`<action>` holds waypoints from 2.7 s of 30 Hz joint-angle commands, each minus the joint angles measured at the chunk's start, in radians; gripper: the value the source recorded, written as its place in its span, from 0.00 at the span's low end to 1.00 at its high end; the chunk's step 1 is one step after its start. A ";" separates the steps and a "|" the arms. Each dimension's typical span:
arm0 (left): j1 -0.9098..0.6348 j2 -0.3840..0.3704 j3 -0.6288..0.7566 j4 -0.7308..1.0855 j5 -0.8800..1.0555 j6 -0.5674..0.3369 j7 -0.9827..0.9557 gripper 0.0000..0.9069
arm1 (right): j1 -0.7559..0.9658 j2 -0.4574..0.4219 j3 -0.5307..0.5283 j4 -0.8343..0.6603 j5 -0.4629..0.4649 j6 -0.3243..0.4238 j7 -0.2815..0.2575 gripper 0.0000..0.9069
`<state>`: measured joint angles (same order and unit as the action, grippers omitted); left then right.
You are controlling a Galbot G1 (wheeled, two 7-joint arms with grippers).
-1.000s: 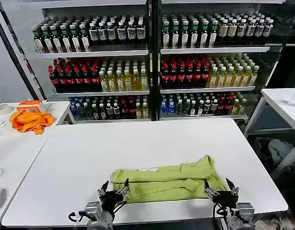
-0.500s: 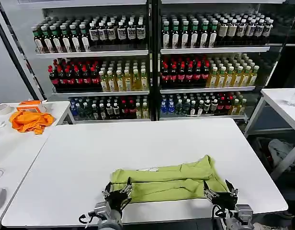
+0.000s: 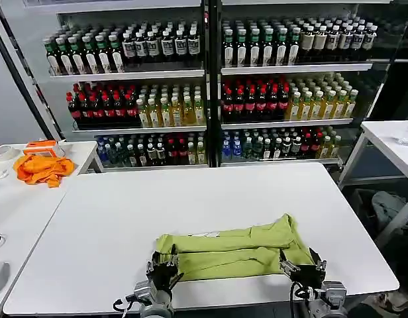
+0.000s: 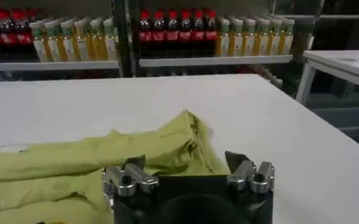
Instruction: Fold and organize the clothes.
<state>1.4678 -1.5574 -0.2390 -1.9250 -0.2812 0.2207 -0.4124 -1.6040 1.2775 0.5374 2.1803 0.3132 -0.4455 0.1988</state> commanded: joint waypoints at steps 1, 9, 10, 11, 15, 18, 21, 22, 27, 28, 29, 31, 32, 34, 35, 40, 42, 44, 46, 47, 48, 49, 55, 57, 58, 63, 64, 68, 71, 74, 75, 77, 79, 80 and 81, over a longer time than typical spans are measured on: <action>0.013 -0.024 0.019 0.012 0.006 -0.029 0.013 0.02 | 0.003 0.006 -0.001 0.000 -0.002 -0.002 0.002 1.00; 0.012 -0.001 0.007 -0.003 -0.037 -0.039 0.026 0.02 | -0.003 0.016 0.002 0.002 -0.011 -0.001 0.003 1.00; 0.013 0.004 0.005 -0.005 -0.040 -0.039 0.026 0.02 | -0.003 0.016 0.002 0.002 -0.012 -0.001 0.003 1.00; 0.014 0.012 0.002 -0.010 -0.043 -0.039 0.026 0.02 | -0.004 0.017 0.002 0.004 -0.013 -0.001 0.003 1.00; 0.023 0.042 -0.016 -0.031 -0.059 -0.037 0.026 0.02 | -0.005 0.021 0.003 0.008 -0.015 -0.001 0.004 1.00; 0.026 0.072 -0.039 -0.044 -0.072 -0.034 0.026 0.02 | -0.005 0.023 0.003 0.009 -0.017 -0.001 0.005 1.00; 0.027 0.108 -0.069 -0.056 -0.086 -0.030 0.026 0.02 | -0.005 0.025 0.002 0.010 -0.018 -0.001 0.005 1.00; 0.028 0.114 -0.077 -0.058 -0.089 -0.030 0.026 0.02 | -0.005 0.025 0.001 0.010 -0.019 -0.001 0.005 1.00; 0.021 0.175 -0.126 -0.072 -0.129 -0.019 0.026 0.02 | -0.004 0.025 -0.004 0.009 -0.022 -0.001 0.005 1.00; 0.019 0.186 -0.134 -0.072 -0.136 -0.018 0.026 0.02 | -0.004 0.025 -0.006 0.009 -0.023 -0.001 0.005 1.00; 0.018 0.192 -0.139 -0.072 -0.142 -0.016 0.026 0.02 | -0.004 0.025 -0.006 0.009 -0.023 -0.001 0.005 1.00; 0.019 0.212 -0.150 -0.074 -0.153 -0.013 0.028 0.02 | -0.002 0.023 -0.010 0.009 -0.024 -0.002 0.005 1.00; 0.021 0.219 -0.153 -0.076 -0.156 -0.013 0.029 0.02 | -0.002 0.023 -0.011 0.009 -0.024 -0.002 0.005 1.00; 0.029 0.246 -0.165 -0.072 -0.161 -0.011 0.034 0.02 | 0.002 0.020 -0.011 0.010 -0.023 -0.003 0.005 1.00; 0.030 0.255 -0.168 -0.069 -0.163 -0.011 0.035 0.02 | 0.002 0.019 -0.011 0.010 -0.023 -0.003 0.006 1.00; 0.037 0.321 -0.228 -0.039 -0.208 -0.005 0.043 0.02 | 0.003 0.013 -0.010 0.010 -0.022 -0.003 0.005 1.00; 0.036 0.346 -0.248 -0.025 -0.223 -0.003 0.046 0.02 | 0.004 0.012 -0.011 0.009 -0.022 -0.003 0.005 1.00; 0.033 0.365 -0.263 -0.016 -0.234 -0.001 0.048 0.02 | 0.005 0.011 -0.012 0.009 -0.022 -0.003 0.005 1.00; 0.031 0.397 -0.286 -0.009 -0.254 0.003 0.052 0.02 | 0.008 0.012 -0.015 0.008 -0.022 -0.003 0.005 1.00; 0.029 0.407 -0.294 -0.005 -0.258 0.007 0.054 0.02 | 0.008 0.012 -0.016 0.008 -0.022 -0.003 0.005 1.00; 0.023 0.417 -0.305 0.000 -0.258 0.012 0.059 0.02 | 0.009 0.012 -0.019 0.007 -0.022 -0.003 0.005 1.00; 0.014 0.431 -0.318 0.012 -0.256 0.016 0.063 0.02 | 0.010 0.012 -0.020 0.007 -0.022 -0.003 0.005 1.00; -0.004 0.478 -0.349 0.039 -0.254 0.038 0.077 0.02 | 0.019 0.014 -0.034 0.002 -0.023 -0.005 0.006 1.00; 0.009 0.466 -0.346 0.022 -0.251 0.050 0.073 0.70 | 0.020 0.017 -0.039 0.001 -0.025 -0.005 0.005 1.00; 0.018 0.451 -0.343 0.009 -0.249 0.055 0.072 1.00 | 0.020 0.018 -0.041 0.000 -0.027 -0.005 0.005 1.00; 0.063 0.365 -0.295 -0.054 -0.192 0.056 0.046 1.00 | 0.016 0.021 -0.044 -0.003 -0.032 -0.003 0.004 1.00; 0.070 0.346 -0.285 -0.061 -0.167 0.051 0.041 1.00 | 0.015 0.021 -0.044 -0.004 -0.033 -0.003 0.004 1.00; 0.078 0.303 -0.245 -0.072 -0.114 0.026 0.023 1.00 | 0.012 0.022 -0.045 -0.005 -0.035 -0.002 0.004 1.00; 0.067 0.292 -0.231 -0.050 -0.103 0.024 0.019 1.00 | 0.011 0.020 -0.045 -0.004 -0.035 -0.002 0.004 1.00; 0.045 0.289 -0.220 -0.004 -0.086 0.015 0.012 1.00 | 0.010 0.020 -0.044 -0.004 -0.035 -0.002 0.003 1.00; 0.039 0.287 -0.219 0.009 -0.083 0.015 0.010 1.00 | 0.009 0.019 -0.044 -0.004 -0.035 -0.001 0.003 1.00; 0.029 0.283 -0.220 0.030 -0.064 0.008 0.001 1.00 | 0.008 0.018 -0.042 -0.004 -0.035 -0.001 0.003 1.00; 0.028 0.279 -0.220 0.039 -0.045 0.003 -0.009 1.00 | 0.007 0.016 -0.040 -0.004 -0.035 0.000 0.003 1.00; 0.028 0.278 -0.220 0.045 -0.039 0.001 -0.015 1.00 | 0.006 0.015 -0.039 -0.004 -0.035 0.000 0.003 1.00; 0.029 0.276 -0.221 0.050 -0.029 0.000 -0.020 1.00 | 0.005 0.014 -0.037 -0.003 -0.034 0.000 0.003 1.00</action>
<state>1.5051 -1.2518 -0.4777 -1.9273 -0.3858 0.2325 -0.4052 -1.5983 1.2924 0.4986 2.1754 0.2783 -0.4464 0.2016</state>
